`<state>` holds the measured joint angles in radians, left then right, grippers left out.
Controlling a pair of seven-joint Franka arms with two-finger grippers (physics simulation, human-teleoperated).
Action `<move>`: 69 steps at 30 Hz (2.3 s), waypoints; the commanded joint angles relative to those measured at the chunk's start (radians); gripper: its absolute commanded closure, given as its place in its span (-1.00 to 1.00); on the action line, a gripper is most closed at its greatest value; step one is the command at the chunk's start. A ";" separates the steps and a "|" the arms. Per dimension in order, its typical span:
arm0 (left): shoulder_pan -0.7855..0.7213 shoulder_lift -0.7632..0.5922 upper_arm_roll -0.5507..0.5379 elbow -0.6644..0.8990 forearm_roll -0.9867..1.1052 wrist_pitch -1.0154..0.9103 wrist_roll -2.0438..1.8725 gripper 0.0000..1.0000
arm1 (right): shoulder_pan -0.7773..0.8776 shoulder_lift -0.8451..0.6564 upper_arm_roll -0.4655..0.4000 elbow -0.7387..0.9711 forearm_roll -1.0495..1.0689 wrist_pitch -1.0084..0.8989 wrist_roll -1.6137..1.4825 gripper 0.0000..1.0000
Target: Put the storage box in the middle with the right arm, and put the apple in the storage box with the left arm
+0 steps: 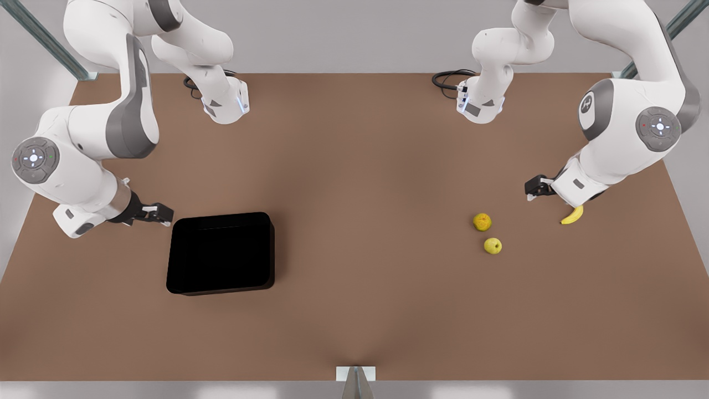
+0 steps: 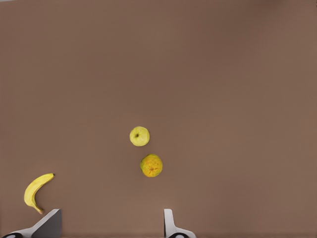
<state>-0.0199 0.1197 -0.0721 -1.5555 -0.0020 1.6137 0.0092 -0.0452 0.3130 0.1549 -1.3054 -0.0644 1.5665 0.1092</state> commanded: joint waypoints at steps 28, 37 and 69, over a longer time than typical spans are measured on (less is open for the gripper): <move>0.017 0.403 0.000 -0.417 -0.007 0.701 -0.227 -1.00 | -0.196 0.161 0.032 -0.586 -0.014 0.727 -0.006 -1.00; 0.017 0.448 0.000 -0.406 -0.007 0.706 -0.227 -1.00 | -0.209 0.219 0.031 -0.600 -0.063 0.738 -0.036 0.57; 0.018 0.485 0.000 -0.371 -0.001 0.710 -0.227 -0.69 | 0.102 0.328 0.126 -0.126 0.084 0.395 0.260 0.57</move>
<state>-0.0015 0.6056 -0.0708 -1.9267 -0.0038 2.3239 -0.2178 0.0787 0.6594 0.2795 -1.4201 0.0208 1.9627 0.3950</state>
